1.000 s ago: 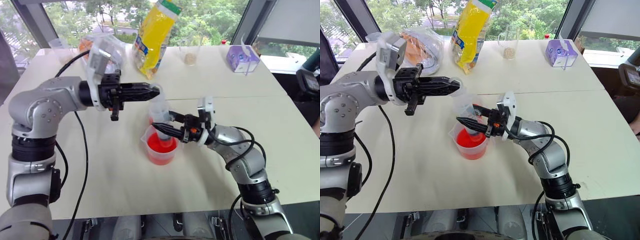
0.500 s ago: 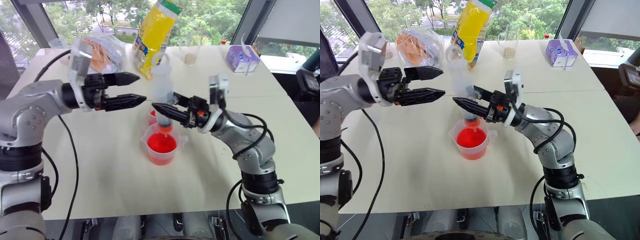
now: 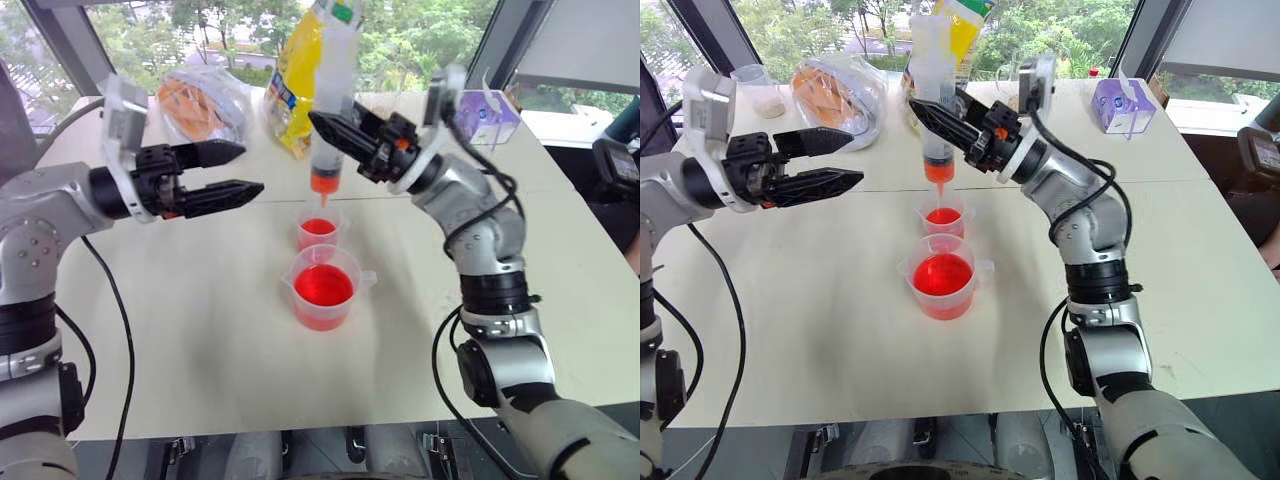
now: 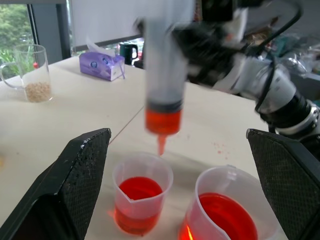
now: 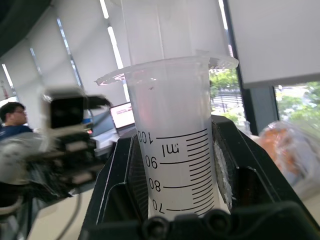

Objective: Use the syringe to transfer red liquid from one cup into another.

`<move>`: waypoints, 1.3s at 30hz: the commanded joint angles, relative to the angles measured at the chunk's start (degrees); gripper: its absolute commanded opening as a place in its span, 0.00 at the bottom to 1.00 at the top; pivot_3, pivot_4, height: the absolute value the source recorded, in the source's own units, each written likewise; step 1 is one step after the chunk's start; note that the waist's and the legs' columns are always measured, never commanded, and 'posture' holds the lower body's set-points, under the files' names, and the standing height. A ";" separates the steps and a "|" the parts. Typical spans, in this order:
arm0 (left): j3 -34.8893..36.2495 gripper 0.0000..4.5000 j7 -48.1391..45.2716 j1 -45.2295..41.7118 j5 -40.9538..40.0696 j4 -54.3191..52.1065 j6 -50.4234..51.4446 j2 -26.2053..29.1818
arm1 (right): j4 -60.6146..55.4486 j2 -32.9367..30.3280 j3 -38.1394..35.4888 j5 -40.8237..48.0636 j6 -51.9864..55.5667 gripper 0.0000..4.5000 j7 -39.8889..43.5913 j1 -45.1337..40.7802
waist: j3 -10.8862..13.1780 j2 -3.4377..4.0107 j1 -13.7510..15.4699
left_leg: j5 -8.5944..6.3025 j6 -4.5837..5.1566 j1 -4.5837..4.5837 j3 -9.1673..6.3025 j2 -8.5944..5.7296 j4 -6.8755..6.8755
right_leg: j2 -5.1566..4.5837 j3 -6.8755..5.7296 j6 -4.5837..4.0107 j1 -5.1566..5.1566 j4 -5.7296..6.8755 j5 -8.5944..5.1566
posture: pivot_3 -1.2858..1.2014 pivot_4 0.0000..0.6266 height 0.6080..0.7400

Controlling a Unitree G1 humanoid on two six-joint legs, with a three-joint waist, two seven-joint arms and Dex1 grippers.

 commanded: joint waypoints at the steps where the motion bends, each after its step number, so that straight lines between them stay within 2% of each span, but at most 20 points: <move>1: 1.85 0.99 1.85 -3.05 -0.52 -0.64 -1.66 -0.72 | 4.22 1.76 0.71 -3.53 -6.78 0.31 2.56 -0.56 | 0.00 0.01 0.00 | 0.00 0.00 -0.01 0.00 0.00 0.00 | 0.00 0.00 0.00 -0.01 0.00 0.00 | 0.52 0.24 1.00; 7: -1.61 0.99 3.77 -9.22 3.80 3.90 -5.06 -4.02 | 6.03 2.82 1.28 -5.91 -9.38 0.31 3.88 1.01 | 0.00 0.01 0.09 | 0.01 -0.01 -0.03 0.01 -0.01 0.01 | -0.02 0.00 0.01 -0.01 0.00 0.00 | 0.52 0.24 1.00; 16: -7.80 0.99 3.33 -23.09 11.36 17.90 -11.48 -13.79 | 5.91 2.71 1.70 -7.67 -9.94 0.31 4.88 1.92 | 0.00 0.00 0.05 | 0.02 -0.04 -0.02 0.05 -0.07 0.01 | 0.01 -0.01 0.01 -0.01 0.02 0.01 | 0.52 0.24 1.00; 20: -9.39 0.99 1.54 -24.81 13.83 21.33 -12.90 -15.72 | 5.81 2.90 1.68 -8.20 -10.09 0.31 5.04 2.04 | 0.00 0.01 -0.19 | 0.04 -0.06 -0.02 0.08 -0.07 0.01 | 0.01 -0.01 0.01 -0.02 0.01 0.01 | 0.52 0.24 1.00; 23: -9.88 0.82 0.67 -25.04 14.94 22.59 -13.59 -16.43 | 5.64 3.02 1.68 -8.44 -10.21 0.31 5.06 2.12 | 0.00 0.01 -0.33 | 0.08 -0.14 -0.02 0.09 -0.04 0.00 | 0.04 0.00 0.01 -0.06 0.03 0.01 | 0.52 0.24 1.00; 24: -9.94 0.72 0.53 -25.13 15.31 23.00 -13.74 -16.64 | 5.56 3.05 1.71 -8.45 -10.22 0.31 5.05 2.16 | 0.01 0.01 -0.26 | 0.08 -0.14 -0.02 0.08 -0.03 -0.01 | 0.04 0.00 0.01 -0.07 0.03 0.01 | 0.52 0.24 1.00; 30: -9.31 0.04 -0.42 -25.39 15.57 23.38 -13.69 -17.23 | 5.51 3.14 1.89 -8.72 -10.36 0.31 5.26 2.08 | 0.01 0.01 -0.03 | 0.03 -0.06 -0.03 0.08 -0.02 -0.01 | 0.00 0.00 0.01 -0.06 0.03 0.01 | 0.52 0.24 1.00; 31: -9.31 0.01 -0.56 -25.38 15.65 23.32 -13.61 -17.22 | 5.51 3.13 1.92 -8.74 -10.35 0.31 5.29 2.07 | 0.00 0.01 0.01 | 0.03 -0.06 -0.04 0.07 -0.02 0.00 | 0.00 0.00 0.01 -0.06 0.03 0.01 | 0.52 0.24 1.00; 39: -11.70 0.01 -3.20 -22.00 16.96 20.11 -13.02 -16.48 | 5.42 3.07 1.47 -8.83 -10.41 0.31 5.19 1.02 | 0.00 0.01 -0.04 | 0.03 -0.06 -0.04 0.06 -0.02 0.00 | 0.01 0.00 0.01 -0.06 0.03 0.01 | 0.52 0.24 1.00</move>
